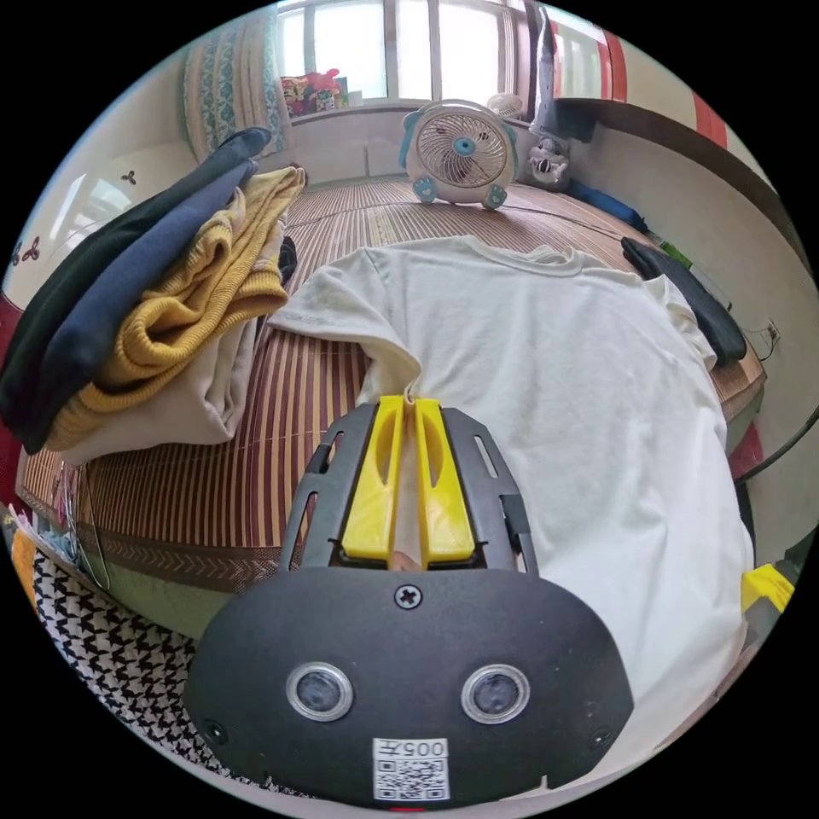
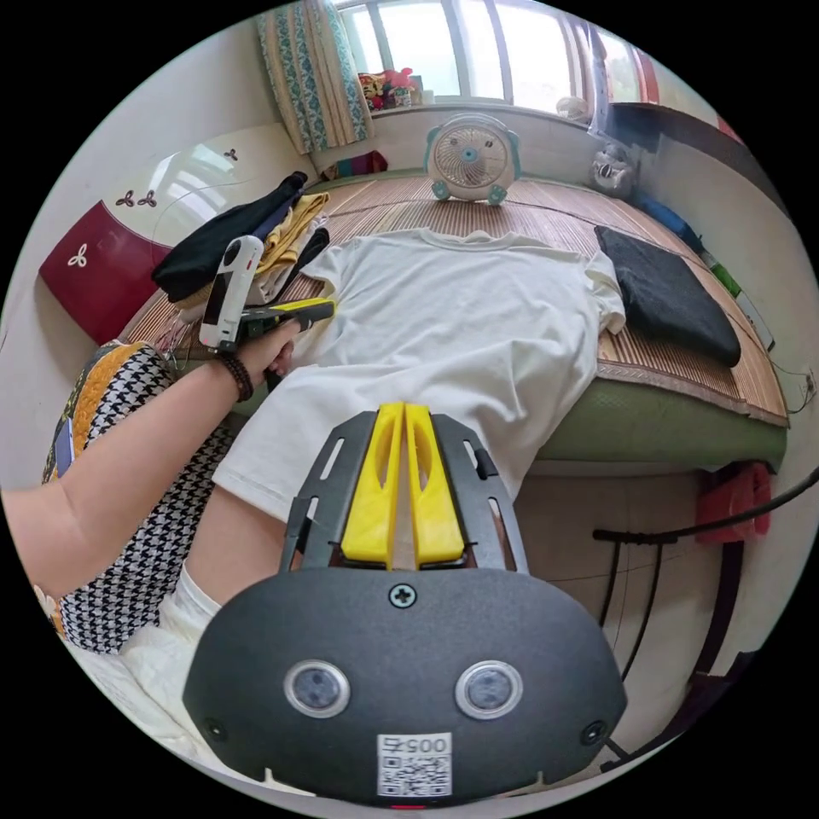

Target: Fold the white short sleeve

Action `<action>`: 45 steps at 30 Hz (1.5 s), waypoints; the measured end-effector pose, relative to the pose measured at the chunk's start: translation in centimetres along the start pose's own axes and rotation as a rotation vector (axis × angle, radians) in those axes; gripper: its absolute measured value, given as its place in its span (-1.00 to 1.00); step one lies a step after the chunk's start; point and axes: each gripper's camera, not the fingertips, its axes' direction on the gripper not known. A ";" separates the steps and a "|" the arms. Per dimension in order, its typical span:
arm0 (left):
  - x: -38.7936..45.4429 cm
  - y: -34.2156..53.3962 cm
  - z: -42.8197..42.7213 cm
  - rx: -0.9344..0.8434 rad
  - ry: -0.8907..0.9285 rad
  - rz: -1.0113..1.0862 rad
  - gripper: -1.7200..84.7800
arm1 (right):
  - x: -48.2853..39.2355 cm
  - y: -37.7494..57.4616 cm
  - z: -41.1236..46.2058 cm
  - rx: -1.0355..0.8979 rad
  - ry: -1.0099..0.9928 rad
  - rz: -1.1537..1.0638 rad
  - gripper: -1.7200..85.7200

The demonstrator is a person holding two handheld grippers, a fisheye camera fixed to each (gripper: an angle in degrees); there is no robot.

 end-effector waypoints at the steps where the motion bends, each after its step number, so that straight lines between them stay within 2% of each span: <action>1: -0.1 0.3 -0.2 0.007 0.003 -0.002 -0.86 | -0.4 0.1 0.0 0.002 0.030 -0.019 -1.00; 8: -0.8 4.0 -4.4 0.070 0.000 0.069 -0.77 | -1.2 0.4 -0.2 0.008 0.076 -0.037 -1.00; 15: -7.2 4.2 -9.3 0.188 0.125 -0.136 -0.78 | -0.4 0.6 -0.4 0.017 -0.006 -0.007 -1.00; 22: -10.6 -0.9 -2.1 -0.020 0.127 -0.390 -0.76 | -1.2 0.7 -0.4 0.014 0.023 -0.035 -1.00; 28: -10.3 -2.2 -1.3 0.052 0.125 -0.450 -0.76 | -1.6 1.1 -0.7 0.026 0.027 -0.030 -1.00; 31: -10.2 -2.8 -1.5 0.078 0.112 -0.466 -0.83 | -2.1 1.1 -0.7 0.026 0.036 -0.044 -1.00; 34: -8.0 -3.6 -2.6 0.123 -0.009 -0.372 -0.93 | -2.5 1.3 -0.9 0.030 0.049 -0.055 -1.00; 40: 0.9 -6.0 -4.0 0.214 -0.131 0.088 -0.96 | -2.7 1.7 -1.2 0.031 0.055 -0.055 -1.00; 42: 4.5 -6.8 -2.8 0.150 -0.106 0.305 -0.95 | -2.9 1.7 -1.2 0.029 0.055 -0.053 -1.00; 45: 6.4 -6.7 -0.5 0.036 -0.058 0.426 -0.92 | -3.7 1.6 -1.0 0.026 0.084 -0.060 -1.00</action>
